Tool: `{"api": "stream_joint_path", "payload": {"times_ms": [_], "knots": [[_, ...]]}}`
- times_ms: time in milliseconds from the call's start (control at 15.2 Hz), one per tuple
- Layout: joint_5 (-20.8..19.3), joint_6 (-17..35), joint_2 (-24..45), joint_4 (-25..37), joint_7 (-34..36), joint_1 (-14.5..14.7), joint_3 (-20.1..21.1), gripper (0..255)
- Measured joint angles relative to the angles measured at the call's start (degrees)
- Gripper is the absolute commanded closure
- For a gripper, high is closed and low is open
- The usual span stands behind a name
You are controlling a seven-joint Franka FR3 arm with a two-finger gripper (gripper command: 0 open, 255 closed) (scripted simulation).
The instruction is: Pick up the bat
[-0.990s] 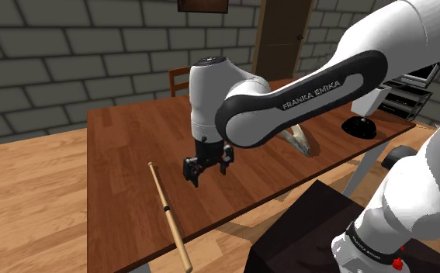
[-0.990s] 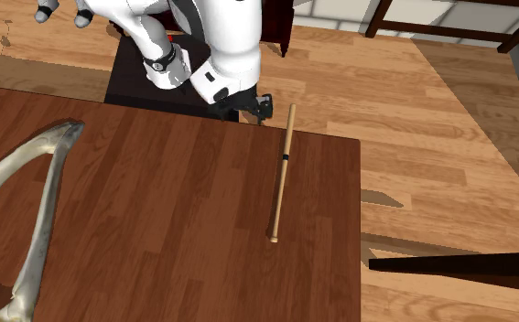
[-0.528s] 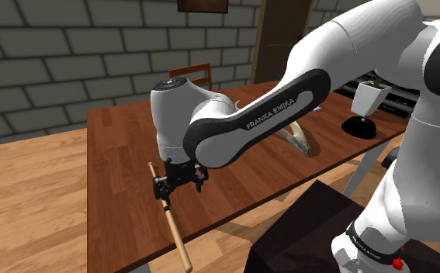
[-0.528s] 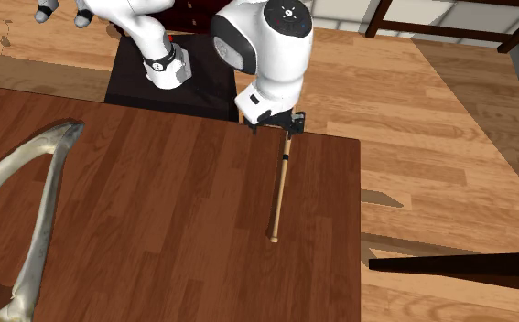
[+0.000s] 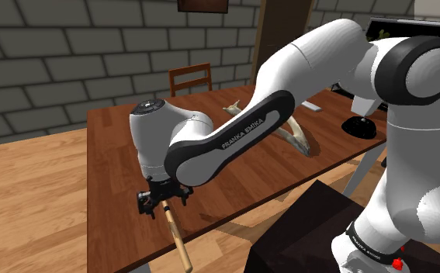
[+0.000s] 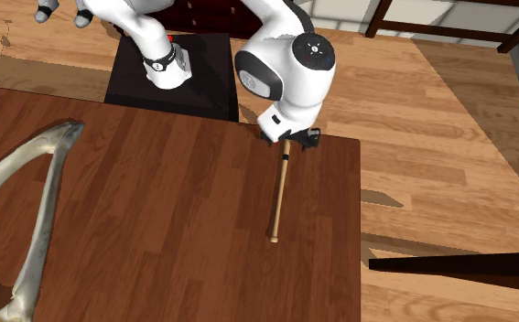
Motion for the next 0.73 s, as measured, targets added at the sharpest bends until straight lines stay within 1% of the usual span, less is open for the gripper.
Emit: {"api": "stream_joint_path", "payload": {"times_ms": [264, 330, 726], "knots": [[-1.41, 2.11, 2.16, -0.27, 0.86, 0.69, -0.78, 0], [-1.49, 2.28, 2.25, -0.35, 0.94, 0.75, -0.81, 255], [-1.57, 2.51, 2.31, -0.46, 1.02, 0.79, -0.84, 255]]}}
